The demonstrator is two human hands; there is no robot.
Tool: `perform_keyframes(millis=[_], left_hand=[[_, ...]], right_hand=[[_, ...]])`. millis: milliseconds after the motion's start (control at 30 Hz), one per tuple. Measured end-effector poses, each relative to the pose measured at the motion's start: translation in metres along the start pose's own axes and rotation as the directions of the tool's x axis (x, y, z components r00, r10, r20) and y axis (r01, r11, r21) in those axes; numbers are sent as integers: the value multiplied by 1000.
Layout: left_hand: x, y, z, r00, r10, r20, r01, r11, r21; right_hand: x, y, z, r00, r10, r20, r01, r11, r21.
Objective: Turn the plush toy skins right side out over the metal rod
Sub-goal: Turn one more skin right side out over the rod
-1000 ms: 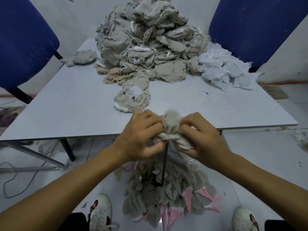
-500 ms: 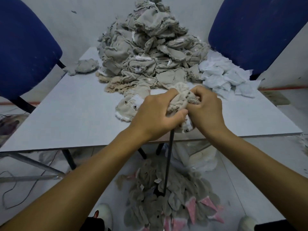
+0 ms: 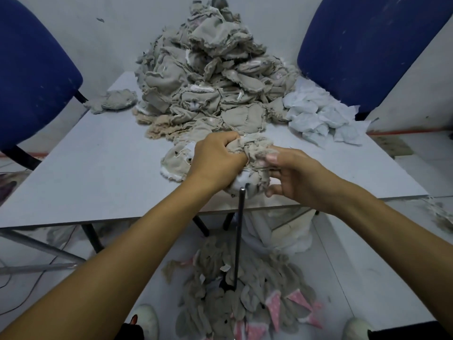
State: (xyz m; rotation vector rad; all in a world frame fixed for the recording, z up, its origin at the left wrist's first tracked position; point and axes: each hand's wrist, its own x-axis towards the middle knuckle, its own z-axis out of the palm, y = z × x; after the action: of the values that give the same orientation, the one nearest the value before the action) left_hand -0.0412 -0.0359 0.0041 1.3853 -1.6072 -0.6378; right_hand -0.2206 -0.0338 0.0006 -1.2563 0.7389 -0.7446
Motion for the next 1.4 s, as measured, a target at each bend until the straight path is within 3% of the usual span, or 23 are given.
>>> perform_keyframes(millis=[133, 233, 333, 400, 500, 567, 600, 700, 767, 800, 867, 933, 1000, 1100, 1200, 1267, 1333, 1400], left_hand=[[3, -1, 0, 1000, -23, -20, 23, 1000, 2], [2, 0, -5, 991, -17, 130, 30, 995, -97], [4, 4, -14, 943, 18, 332, 91, 946, -310], [3, 6, -16, 921, 47, 388, 93, 937, -336], [-2, 7, -13, 923, 168, 345, -106, 976, -191], [-6, 6, -9, 929, 229, 291, -205, 973, -111], [-7, 5, -8, 935, 253, 248, -240, 967, -79], [-5, -1, -9, 957, 286, 57, -287, 958, 7], [-2, -6, -11, 971, 219, -99, -218, 976, 23], [-2, -8, -12, 967, 195, -163, -188, 980, 58], [-4, -11, -12, 958, 226, -177, -207, 971, 120], [-9, -14, -15, 953, 299, -45, -297, 954, 34], [-14, -14, -24, 904, 421, 72, -418, 907, -50], [-24, -13, -31, 770, 631, 99, -638, 765, 91], [-36, -17, -32, 668, 738, 99, -737, 637, 228], [-44, -24, -35, 619, 771, 148, -772, 563, 296], [-57, -36, -30, 601, 768, 222, -786, 516, 341], [-78, -48, -17, 632, 727, 271, -764, 524, 376]], right_hand=[[0, 0, -4, 998, 44, 47, -47, 997, 63], [6, 2, 0, 997, -21, -74, 19, 999, -29], [9, 4, 3, 969, -121, -214, 91, 985, -143], [10, 8, 4, 917, -202, -344, 121, 963, -243], [14, 14, 10, 767, -390, -510, 135, 875, -466], [16, 14, 13, 692, -468, -550, 71, 802, -593], [17, 13, 14, 689, -481, -543, 54, 780, -623], [16, 5, 14, 829, -399, -391, 194, 862, -469], [13, 0, 15, 934, -299, -194, 209, 900, -383], [12, 0, 18, 952, -281, -124, 208, 886, -413], [10, 5, 23, 933, -345, -100, 227, 783, -579], [6, 10, 25, 878, -455, -148, 231, 674, -702], [-2, 10, 22, 802, -581, -139, 282, 574, -769], [-15, 10, 21, 691, -721, 43, 391, 323, -862], [-25, 18, 29, 612, -756, 231, 446, 88, -891], [-31, 24, 28, 601, -730, 324, 450, -25, -893], [-38, 38, 26, 651, -654, 385, 428, -103, -898], [-44, 59, 28, 728, -571, 380, 418, -70, -906]])
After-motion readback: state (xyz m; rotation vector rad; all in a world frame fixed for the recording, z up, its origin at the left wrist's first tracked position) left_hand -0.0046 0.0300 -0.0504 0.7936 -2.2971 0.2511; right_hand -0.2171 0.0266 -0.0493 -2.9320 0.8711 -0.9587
